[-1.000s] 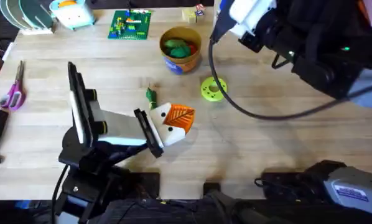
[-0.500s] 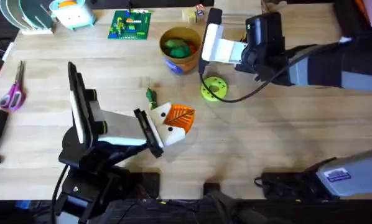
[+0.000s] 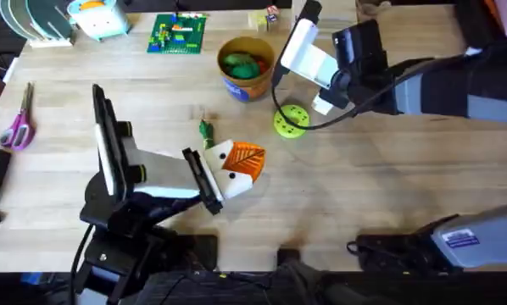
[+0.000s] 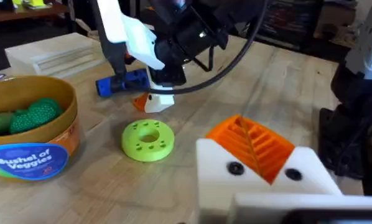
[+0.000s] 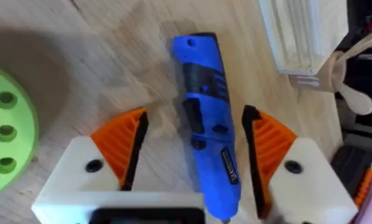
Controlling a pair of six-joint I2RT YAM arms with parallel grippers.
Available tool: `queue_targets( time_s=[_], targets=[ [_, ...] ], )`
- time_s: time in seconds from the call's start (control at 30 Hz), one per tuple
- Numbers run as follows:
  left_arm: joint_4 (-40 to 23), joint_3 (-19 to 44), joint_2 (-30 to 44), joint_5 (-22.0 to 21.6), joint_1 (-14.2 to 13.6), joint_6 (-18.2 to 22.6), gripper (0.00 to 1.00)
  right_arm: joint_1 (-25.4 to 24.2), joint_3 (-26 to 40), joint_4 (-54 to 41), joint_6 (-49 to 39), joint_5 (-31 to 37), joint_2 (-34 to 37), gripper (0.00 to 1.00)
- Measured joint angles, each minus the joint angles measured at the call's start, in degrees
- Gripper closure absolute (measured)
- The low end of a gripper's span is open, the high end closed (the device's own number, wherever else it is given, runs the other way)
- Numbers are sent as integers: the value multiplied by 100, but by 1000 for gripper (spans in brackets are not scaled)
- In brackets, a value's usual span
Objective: Pick up the gripper from the table and insert it into the empty holder that is missing its gripper. Then pick up a screw, insert it into the mounting hole, and use the screwdriver to tighten it. Finally, clean up the table by picking up the vegetable and placing it into the bucket.
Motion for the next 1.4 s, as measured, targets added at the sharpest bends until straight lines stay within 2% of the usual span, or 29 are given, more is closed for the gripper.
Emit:
queue_targets(
  time_s=[0.1,0.13,0.3,0.33,0.6,0.73,0.8,0.9,0.97,1.13,1.27,1.4],
  targets=[
    [1,0,1,-2,0,8,975,5,0,-84,437,-41,-130,119],
    [3,0,-1,-5,0,7,876,10,0,-89,568,-55,-201,119],
    [1,0,-1,-7,0,18,82,11,0,-83,1083,-86,-827,119],
    [1,0,-1,-7,0,12,29,11,-1,-83,1147,-94,-966,119],
    [29,0,-1,-130,0,48,8,11,0,-74,1959,-101,-1967,119],
    [297,-11,1,-636,0,118,8,11,0,-75,2393,-300,-2207,118],
    [287,39,-6,-1055,0,141,8,11,0,-75,2524,-510,-2236,118],
    [-355,356,-4,-1790,0,150,8,11,0,-88,2735,-851,-2238,117],
    [-1012,778,11,-2341,0,150,9,11,0,-86,2918,-1024,-2236,117],
    [-2435,2153,556,-3595,0,153,8,11,0,-87,3401,-1215,-2236,117],
    [-3517,3134,1441,-4227,0,153,8,11,0,-85,3630,-1279,-2238,117],
    [-4226,3804,2587,-4543,0,155,9,11,0,-88,3726,-1307,-2238,117]
  ],
)
